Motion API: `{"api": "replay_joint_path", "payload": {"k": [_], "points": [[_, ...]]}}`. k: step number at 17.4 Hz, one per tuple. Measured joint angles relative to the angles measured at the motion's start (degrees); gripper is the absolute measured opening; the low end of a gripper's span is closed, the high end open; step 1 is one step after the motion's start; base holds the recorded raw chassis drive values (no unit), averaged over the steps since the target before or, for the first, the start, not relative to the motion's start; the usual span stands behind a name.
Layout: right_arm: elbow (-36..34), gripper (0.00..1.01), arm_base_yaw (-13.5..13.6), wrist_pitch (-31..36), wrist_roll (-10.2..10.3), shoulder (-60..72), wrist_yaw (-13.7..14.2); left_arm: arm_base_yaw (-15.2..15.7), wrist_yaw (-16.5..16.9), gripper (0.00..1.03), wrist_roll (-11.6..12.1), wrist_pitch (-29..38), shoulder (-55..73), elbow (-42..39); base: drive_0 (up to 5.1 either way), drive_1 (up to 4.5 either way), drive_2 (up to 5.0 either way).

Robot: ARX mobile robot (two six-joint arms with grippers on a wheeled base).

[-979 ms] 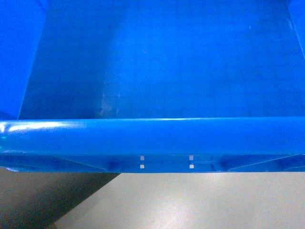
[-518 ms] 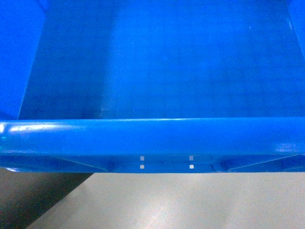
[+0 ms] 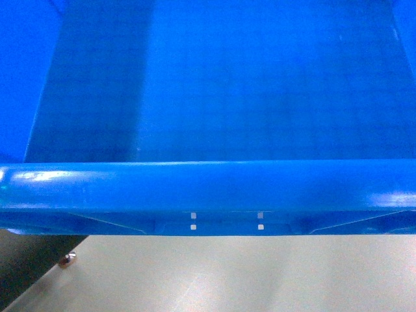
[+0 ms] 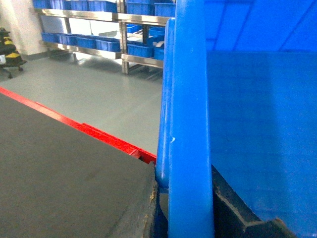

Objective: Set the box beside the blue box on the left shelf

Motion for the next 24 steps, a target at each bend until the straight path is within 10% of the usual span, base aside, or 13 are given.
{"api": "replay_joint_path", "payload": {"k": [24], "points": [[0.0,0.21,0.02,0.0,0.0,0.0,0.02,0.0,0.0,0.18,0.0,0.0,0.0,0.0,-1.5,-1.54,-1.5]]}}
